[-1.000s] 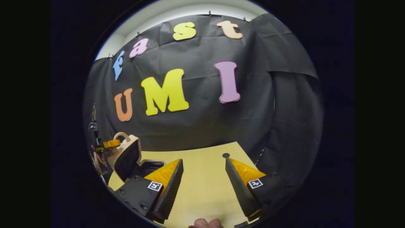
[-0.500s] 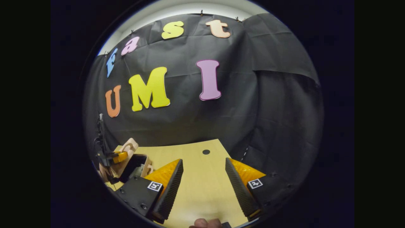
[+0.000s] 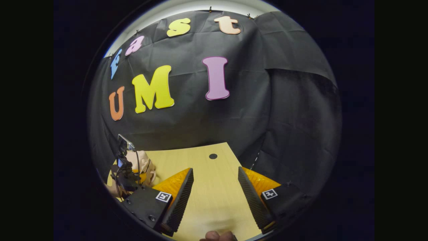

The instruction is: First open the suitcase, pack the skin care products into it, and then close the suitcase.

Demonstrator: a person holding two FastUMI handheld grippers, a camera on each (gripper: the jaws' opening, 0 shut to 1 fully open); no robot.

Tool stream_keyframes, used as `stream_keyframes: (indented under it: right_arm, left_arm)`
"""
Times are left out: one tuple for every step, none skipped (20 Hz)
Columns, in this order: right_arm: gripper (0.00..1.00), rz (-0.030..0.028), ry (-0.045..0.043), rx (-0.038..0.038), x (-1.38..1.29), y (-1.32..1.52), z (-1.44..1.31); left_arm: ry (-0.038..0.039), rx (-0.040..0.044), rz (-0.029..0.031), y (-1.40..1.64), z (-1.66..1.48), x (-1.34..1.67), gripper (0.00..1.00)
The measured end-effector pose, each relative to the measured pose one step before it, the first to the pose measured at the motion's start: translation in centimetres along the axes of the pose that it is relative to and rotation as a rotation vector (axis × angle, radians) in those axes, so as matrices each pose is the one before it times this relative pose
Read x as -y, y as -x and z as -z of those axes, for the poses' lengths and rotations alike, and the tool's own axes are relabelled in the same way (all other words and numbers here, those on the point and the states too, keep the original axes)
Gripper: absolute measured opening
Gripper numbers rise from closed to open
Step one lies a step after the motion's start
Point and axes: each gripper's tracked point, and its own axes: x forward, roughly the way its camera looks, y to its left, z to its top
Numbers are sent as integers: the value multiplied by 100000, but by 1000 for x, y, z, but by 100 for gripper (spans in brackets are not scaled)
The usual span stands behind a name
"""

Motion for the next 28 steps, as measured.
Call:
stream_keyframes:
  right_arm:
    - [79, 275, -114, -723, 189, -37, 193]
    - [79, -205, -342, -526, 192, -120, 107]
    - [79, -86, -80, -130, 54, -144, 21]
    - [79, 104, 50, -104, 179, -111, -114]
    - [79, -23, 66, -46, 180, -78, 75]
    - [79, -226, -154, -76, 31, -160, 29]
    - [79, -292, -18, -421, -16, -102, 86]
    - [79, -171, 7, -283, 18, -36, 85]
    - [79, -122, -12, -215, 72, -112, 126]
    - [79, -126, 42, -87, 47, -7, 41]
    - [79, 86, 224, -128, 64, -34, 101]
    - [79, 16, 114, -70, 127, 35, 83]
    - [79, -94, -31, -174, 78, -6, 25]
    - [79, -80, -143, -108, 83, 45, 57]
    - [79, 14, -158, -118, 81, -145, 141]
    - [79, -236, -333, -81, -3, -50, 102]
    - [79, -720, 132, -146, -154, -49, 110]
    - [74, -693, 532, -149, -277, -171, 105]
    - [74, -812, 1148, 34, -331, -119, 80]
    - [84, -519, 1069, 476, -292, -126, -95]
    - [74, -881, 789, 690, -363, -16, -264]
    - [79, -1064, 496, 506, -457, -65, -208]
    - [74, -1074, 379, 706, -451, -94, -214]
    - [74, -945, 346, 905, -536, -147, -392]
    - [74, -1203, 304, 1044, -618, -192, -456]
    - [74, -1031, 589, 1557, -701, -159, -699]
    - [79, -777, 724, 1918, -667, -300, -770]
    - [79, -148, 805, 1740, -684, -394, -819]
  left_arm:
    - [-557, -731, -552, -206, 170, 177, 14]
    - [-892, -764, -466, -67, 297, 73, 14]
    - [-1741, -875, -568, -103, 181, 150, 14]
    - [-2390, -357, -202, -167, 119, 218, 14]
    - [-2049, -924, -369, 98, 151, 230, 14]
    - [-1484, -999, -714, -197, 315, 265, 23]
    - [-1070, -619, -97, -106, 105, 304, 14]
    - [-931, -1154, -19, -316, 271, 297, 14]
    - [-1522, -830, -728, -190, 119, 27, 15]
    - [-1638, -657, -1257, -51, 120, 127, 15]
    - [-1242, -394, -1426, -13, 79, 102, 17]
    - [-1006, -671, -971, -31, 215, 181, 17]
    - [-902, -889, -436, -42, 100, 159, 19]
    - [-808, -1062, 535, -40, 127, 211, 19]
    - [-639, -1455, 1238, -25, 219, 370, 25]
    - [-272, -1656, 2563, -46, 313, 619, 29]
    - [-1039, -630, 912, 72, -70, 63, 38]
    - [-130, -517, 1555, 239, 16, 0, 40]
    - [406, -1312, 2147, 269, 14, 299, 44]
    - [44, -613, 3154, 602, -15, 582, 49]
    - [370, -463, 2304, 598, -32, 568, 68]
    - [865, -632, 1081, 872, 70, 192, 84]
    - [806, 1226, 156, 773, -234, -37, 92]
    - [2221, 1778, 351, 1232, -246, -21, 93]
    - [4559, 3811, -582, 1410, -719, -355, 93]
    - [7497, 5204, -1844, 1631, -1134, -672, 93]
    - [8610, 6352, -1469, 1585, -1722, -933, 94]
    - [8161, 6610, -1632, 1566, -2045, -939, 94]
